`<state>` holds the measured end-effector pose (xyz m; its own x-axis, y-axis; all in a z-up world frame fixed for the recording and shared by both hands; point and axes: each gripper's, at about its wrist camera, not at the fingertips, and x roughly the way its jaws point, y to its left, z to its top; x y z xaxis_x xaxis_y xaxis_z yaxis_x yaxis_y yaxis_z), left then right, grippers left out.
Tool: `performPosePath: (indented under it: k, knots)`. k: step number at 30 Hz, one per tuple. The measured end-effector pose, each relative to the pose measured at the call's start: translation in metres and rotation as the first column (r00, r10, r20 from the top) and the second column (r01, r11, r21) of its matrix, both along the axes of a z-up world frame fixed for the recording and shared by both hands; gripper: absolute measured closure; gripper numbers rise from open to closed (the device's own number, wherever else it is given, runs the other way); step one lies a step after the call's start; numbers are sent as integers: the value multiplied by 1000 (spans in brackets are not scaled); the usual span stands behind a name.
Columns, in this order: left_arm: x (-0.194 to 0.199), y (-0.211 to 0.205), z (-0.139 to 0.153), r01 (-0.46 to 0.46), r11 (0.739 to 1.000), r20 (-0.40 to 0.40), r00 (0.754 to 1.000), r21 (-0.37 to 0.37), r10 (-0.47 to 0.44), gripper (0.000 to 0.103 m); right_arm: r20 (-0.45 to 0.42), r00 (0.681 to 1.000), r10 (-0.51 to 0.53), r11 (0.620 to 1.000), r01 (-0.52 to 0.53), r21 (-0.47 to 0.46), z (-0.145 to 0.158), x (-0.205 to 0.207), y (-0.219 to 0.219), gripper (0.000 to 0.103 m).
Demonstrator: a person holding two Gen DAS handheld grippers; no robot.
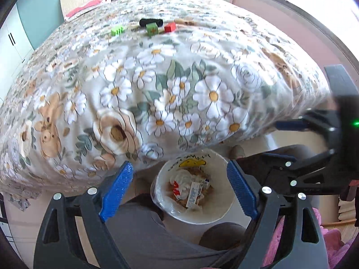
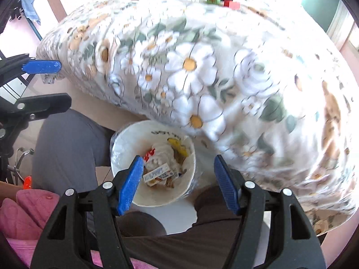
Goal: Collect trash
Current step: 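Move both tools back to the bed toward the green and red blocks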
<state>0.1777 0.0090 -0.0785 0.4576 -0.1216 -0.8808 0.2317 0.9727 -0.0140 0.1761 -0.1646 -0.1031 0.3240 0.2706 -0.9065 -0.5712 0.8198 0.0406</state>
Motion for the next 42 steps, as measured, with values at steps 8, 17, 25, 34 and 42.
performPosePath:
  k: [8,17,25,34,42]
  knots:
    - [46,0,59,12,998,113,993,59,-18,15,200,978,62,997,-69,29,95,33,-10,34]
    - [124,8,70,141,988,142,979,58,-148,14,277,948,155,987,-163,7,126,97,-1,34]
    - [210,17,40,284,955,137,946,91,-294,14,224,954,198,978,-207,19,97,184,12,34]
    - [303,26,-9,417,902,85,900,111,-427,14,136,953,272,961,-277,16,38,288,34,34]
    - [356,16,-38,521,852,57,851,38,-523,14,86,940,330,943,-332,5,-7,350,64,34]
